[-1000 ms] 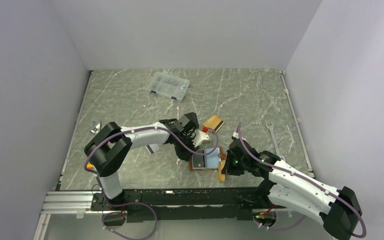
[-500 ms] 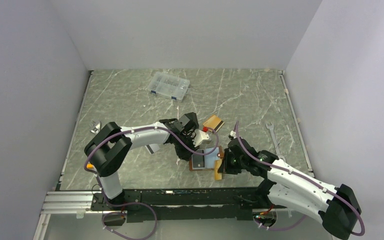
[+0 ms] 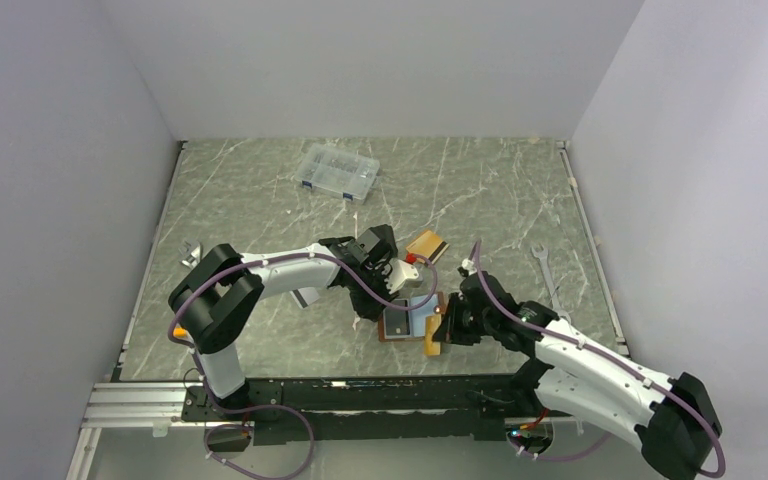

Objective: Put the credit cards into the card holder
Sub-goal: Turn over the card slot in the card holder.

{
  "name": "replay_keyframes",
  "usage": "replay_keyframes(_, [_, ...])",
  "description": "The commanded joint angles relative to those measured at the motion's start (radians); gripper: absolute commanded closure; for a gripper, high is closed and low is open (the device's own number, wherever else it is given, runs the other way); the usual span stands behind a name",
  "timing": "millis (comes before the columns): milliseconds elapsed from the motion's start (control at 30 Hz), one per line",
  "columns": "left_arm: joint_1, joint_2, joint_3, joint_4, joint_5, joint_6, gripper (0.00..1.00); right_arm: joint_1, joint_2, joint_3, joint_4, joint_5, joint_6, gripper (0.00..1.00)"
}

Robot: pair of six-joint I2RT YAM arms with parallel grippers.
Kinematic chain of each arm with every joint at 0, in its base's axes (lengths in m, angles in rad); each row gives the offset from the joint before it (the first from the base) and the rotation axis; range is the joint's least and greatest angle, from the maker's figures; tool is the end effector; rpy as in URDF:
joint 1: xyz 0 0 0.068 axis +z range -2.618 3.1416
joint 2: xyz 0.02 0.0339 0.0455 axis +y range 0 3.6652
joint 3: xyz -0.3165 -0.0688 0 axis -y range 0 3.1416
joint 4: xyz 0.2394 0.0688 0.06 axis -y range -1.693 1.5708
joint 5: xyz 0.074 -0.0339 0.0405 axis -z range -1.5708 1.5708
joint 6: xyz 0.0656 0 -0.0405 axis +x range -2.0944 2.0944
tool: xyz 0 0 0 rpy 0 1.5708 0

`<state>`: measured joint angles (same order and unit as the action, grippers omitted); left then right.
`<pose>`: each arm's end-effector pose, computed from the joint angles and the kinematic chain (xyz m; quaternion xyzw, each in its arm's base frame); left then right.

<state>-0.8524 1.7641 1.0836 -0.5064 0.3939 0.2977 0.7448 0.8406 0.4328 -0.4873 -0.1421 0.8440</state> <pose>0.2147 -0.2839 0.1953 0.5549 0.7875 -0.2360 0.1273 0.0962 0.1013 0.2010 0.0232 0.9411 0.2828 0.1839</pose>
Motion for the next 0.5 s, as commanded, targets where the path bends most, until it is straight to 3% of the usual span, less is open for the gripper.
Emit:
replay_keyframes(0, [-0.004,-0.034,0.036,-0.011,0.002,0.021,0.81,-0.014,-0.06,0.031,-0.132,0.055,0.012,1.0])
replay_keyframes(167, [-0.005,-0.03,0.039,-0.016,0.004,0.024,0.81,-0.015,-0.128,0.028,-0.228,0.109,0.049,1.0])
replay_keyframes(467, [-0.004,-0.03,0.047,-0.021,0.011,0.021,0.82,-0.016,-0.084,0.023,-0.178,0.08,0.024,1.0])
